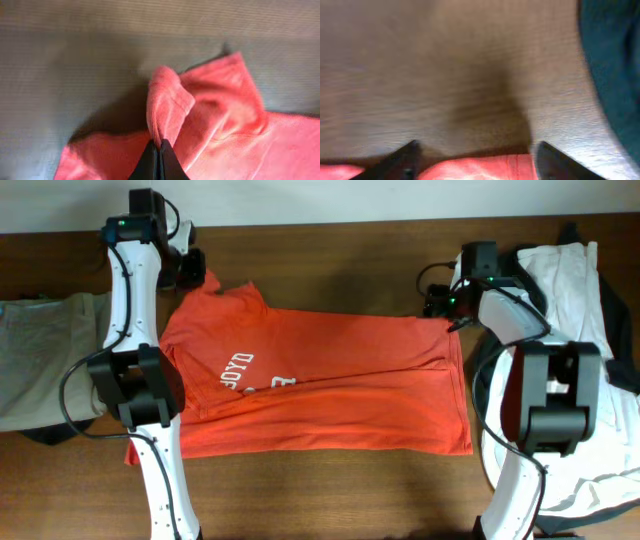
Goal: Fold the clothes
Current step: 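Grasp the top edge with both grippers and fold it down toward the bottom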
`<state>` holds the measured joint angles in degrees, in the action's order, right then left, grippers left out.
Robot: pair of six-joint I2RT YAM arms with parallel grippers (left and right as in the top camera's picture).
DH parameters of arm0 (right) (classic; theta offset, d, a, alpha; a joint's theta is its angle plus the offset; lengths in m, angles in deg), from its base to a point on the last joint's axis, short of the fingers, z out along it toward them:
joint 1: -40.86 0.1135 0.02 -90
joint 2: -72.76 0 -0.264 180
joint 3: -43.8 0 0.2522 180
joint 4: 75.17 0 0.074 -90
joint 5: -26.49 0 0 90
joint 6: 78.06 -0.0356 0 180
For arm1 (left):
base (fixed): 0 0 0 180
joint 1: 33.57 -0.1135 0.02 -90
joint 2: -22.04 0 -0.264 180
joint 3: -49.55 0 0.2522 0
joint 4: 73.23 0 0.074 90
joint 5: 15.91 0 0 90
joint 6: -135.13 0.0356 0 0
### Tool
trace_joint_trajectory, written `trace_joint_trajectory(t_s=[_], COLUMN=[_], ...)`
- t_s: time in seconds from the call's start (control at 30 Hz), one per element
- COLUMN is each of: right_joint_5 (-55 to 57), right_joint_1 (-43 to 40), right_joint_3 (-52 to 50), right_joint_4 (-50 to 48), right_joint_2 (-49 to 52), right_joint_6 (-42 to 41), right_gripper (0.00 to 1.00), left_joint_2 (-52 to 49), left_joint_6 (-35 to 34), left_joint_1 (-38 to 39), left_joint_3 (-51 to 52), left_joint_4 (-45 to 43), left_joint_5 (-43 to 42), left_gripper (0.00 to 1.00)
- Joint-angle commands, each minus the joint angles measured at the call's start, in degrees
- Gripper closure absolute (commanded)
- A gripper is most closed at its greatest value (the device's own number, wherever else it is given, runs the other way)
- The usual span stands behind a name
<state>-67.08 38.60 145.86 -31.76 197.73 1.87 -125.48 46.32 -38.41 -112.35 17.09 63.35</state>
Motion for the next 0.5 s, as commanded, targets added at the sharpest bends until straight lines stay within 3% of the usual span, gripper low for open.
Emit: trace_joint_trajectory(t_s=[0.0,0.03,0.07,0.1,0.23,0.4,0.47], right_joint_5=[-0.28,-0.26,-0.26,-0.26,0.20,4.13,4.33], right_joint_1=[-0.02,-0.02,-0.07,-0.09,-0.74,-2.03,-2.16], right_joint_3=[0.39,0.39,0.39,0.42,3.72,21.18,22.97], right_joint_4=[1.79,2.54,3.48,4.00,8.83,30.71,35.91], right_joint_2=[2.51,2.84,2.86,2.84,1.55,-0.33,-0.33], right_joint_6=[-0.87,-0.87,-0.87,-0.87,-0.90,-1.31,-1.29], right_gripper=[0.42,0.52,0.84,0.96,0.96,0.96,0.96], left_joint_2=[0.37,0.37,0.37,0.37,2.25,9.81,11.39], left_joint_6=[-0.35,-0.35,-0.37,-0.37,-0.35,-0.35,-0.37], left_joint_1=[0.00,-0.17,-0.44,-0.59,-1.75,-2.99,-2.99], left_joint_3=[-0.66,-0.66,-0.66,-0.66,-0.81,-0.81,-0.57], left_joint_4=[2.67,3.06,3.19,3.23,4.63,18.12,20.20], left_joint_5=[6.43,6.56,6.54,6.51,4.48,6.38,6.91], left_gripper=[1.00,1.00,1.00,1.00,1.00,1.00,1.00])
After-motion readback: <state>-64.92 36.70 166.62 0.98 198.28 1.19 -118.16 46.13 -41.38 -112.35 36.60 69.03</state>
